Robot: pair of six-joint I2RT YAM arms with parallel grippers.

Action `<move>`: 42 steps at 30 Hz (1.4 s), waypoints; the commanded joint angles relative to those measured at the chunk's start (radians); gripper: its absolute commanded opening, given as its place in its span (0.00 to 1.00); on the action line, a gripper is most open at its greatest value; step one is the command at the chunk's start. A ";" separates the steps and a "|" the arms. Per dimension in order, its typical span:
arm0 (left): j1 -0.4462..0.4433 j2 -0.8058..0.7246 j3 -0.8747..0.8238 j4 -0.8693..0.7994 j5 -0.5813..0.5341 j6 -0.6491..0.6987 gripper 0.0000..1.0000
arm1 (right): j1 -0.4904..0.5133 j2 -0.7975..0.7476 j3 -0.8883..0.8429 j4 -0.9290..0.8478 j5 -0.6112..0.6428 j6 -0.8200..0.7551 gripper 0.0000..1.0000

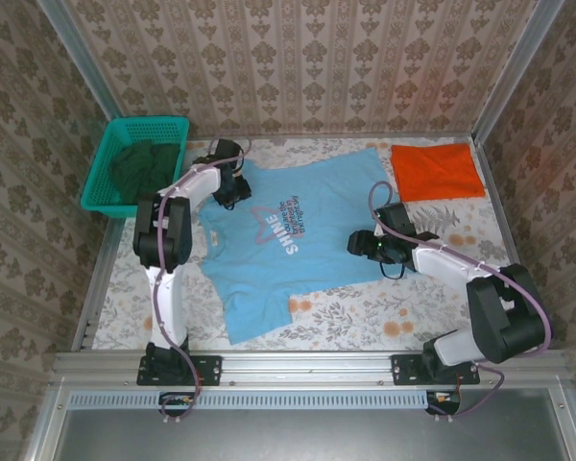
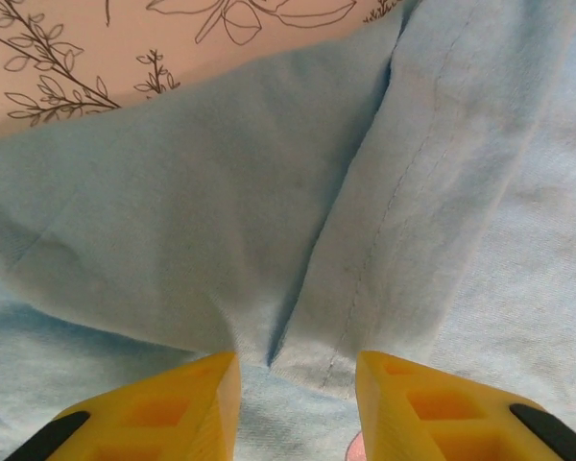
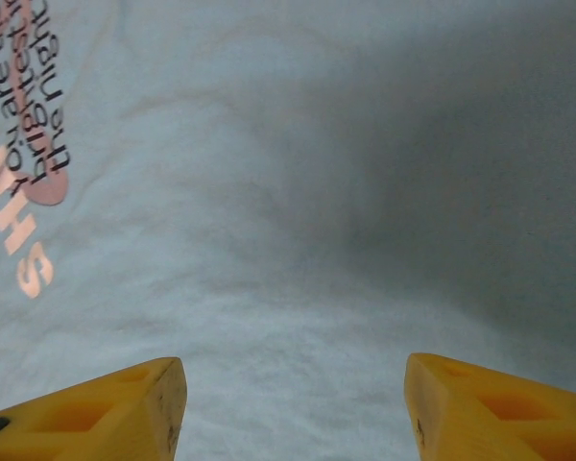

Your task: Fold and stack the t-shirts

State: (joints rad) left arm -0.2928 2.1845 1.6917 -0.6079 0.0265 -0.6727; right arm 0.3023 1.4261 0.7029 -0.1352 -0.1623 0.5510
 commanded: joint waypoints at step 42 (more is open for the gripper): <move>-0.004 0.109 0.158 -0.107 -0.004 0.087 0.00 | 0.005 0.047 0.018 0.004 0.065 0.007 0.57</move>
State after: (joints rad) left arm -0.2939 2.2700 1.8248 -0.6819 0.0269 -0.6014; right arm 0.3023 1.4731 0.7033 -0.1120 -0.1276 0.5537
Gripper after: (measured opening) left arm 0.034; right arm 0.568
